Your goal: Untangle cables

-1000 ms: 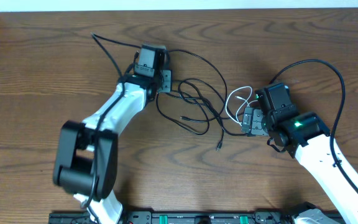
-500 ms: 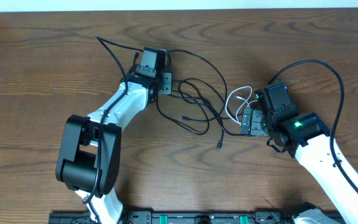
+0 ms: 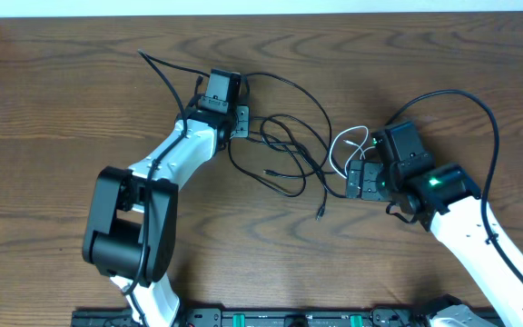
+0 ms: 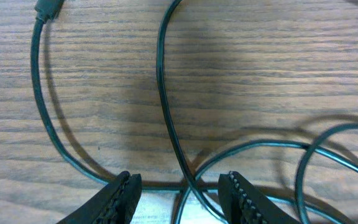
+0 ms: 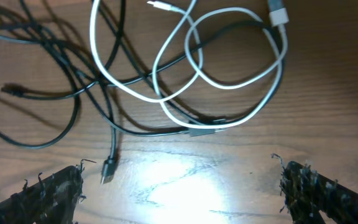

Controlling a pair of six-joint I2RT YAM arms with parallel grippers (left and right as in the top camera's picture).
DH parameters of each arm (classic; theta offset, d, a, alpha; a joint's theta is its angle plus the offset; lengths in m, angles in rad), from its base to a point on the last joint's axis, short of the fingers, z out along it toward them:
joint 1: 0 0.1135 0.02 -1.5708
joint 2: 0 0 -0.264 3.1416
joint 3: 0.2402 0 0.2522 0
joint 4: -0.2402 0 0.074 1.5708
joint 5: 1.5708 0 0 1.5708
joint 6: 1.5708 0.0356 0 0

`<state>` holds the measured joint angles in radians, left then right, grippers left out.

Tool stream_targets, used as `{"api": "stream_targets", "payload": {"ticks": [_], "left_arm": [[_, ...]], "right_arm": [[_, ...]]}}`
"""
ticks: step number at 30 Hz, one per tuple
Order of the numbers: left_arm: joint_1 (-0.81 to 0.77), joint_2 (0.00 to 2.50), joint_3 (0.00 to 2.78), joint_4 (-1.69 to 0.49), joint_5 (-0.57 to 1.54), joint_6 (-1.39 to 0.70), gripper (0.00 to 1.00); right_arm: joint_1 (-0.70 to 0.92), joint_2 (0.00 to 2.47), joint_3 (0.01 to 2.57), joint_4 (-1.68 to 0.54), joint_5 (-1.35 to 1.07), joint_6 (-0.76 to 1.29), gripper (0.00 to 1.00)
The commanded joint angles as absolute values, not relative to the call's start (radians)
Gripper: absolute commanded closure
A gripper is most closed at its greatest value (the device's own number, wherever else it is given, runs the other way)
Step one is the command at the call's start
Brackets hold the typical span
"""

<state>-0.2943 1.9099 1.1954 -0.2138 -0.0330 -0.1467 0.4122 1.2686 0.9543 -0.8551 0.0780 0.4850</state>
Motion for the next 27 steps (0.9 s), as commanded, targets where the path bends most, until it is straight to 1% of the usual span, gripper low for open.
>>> {"api": "stream_targets", "payload": {"ticks": [1,8,9,10,12,21,24,27], "left_arm": [[-0.291,1.979,1.197,-0.213,-0.053,-0.202,0.53],[-0.292,2.022,1.197,-0.197,-0.052,-0.224,0.53],[-0.292,2.022,1.197,-0.194,-0.052,-0.223,0.57],[-0.292,2.022,1.197,-0.192,-0.052,-0.224,0.66],[-0.292,2.022,1.197,-0.191,-0.052,-0.225,0.92],[-0.292,1.996,1.197,-0.241,-0.006,-0.242,0.93],[-0.292,1.911,1.197,-0.295,-0.008,-0.241,0.93],[-0.292,1.777,1.197,-0.356,-0.009,-0.222,0.93]], "right_arm": [[0.433,1.261,0.96,-0.857,0.068,0.474,0.01],[0.44,1.261,0.96,-0.857,0.069,0.474,0.01],[0.44,1.261,0.96,-0.856,0.069,0.474,0.01],[0.44,1.261,0.96,-0.856,0.069,0.474,0.01],[0.44,1.261,0.96,-0.856,0.069,0.474,0.01],[0.44,1.261,0.96,-0.857,0.076,0.474,0.01],[0.44,1.261,0.96,-0.857,0.079,0.473,0.01],[0.44,1.261,0.96,-0.855,0.084,0.474,0.01]]}}
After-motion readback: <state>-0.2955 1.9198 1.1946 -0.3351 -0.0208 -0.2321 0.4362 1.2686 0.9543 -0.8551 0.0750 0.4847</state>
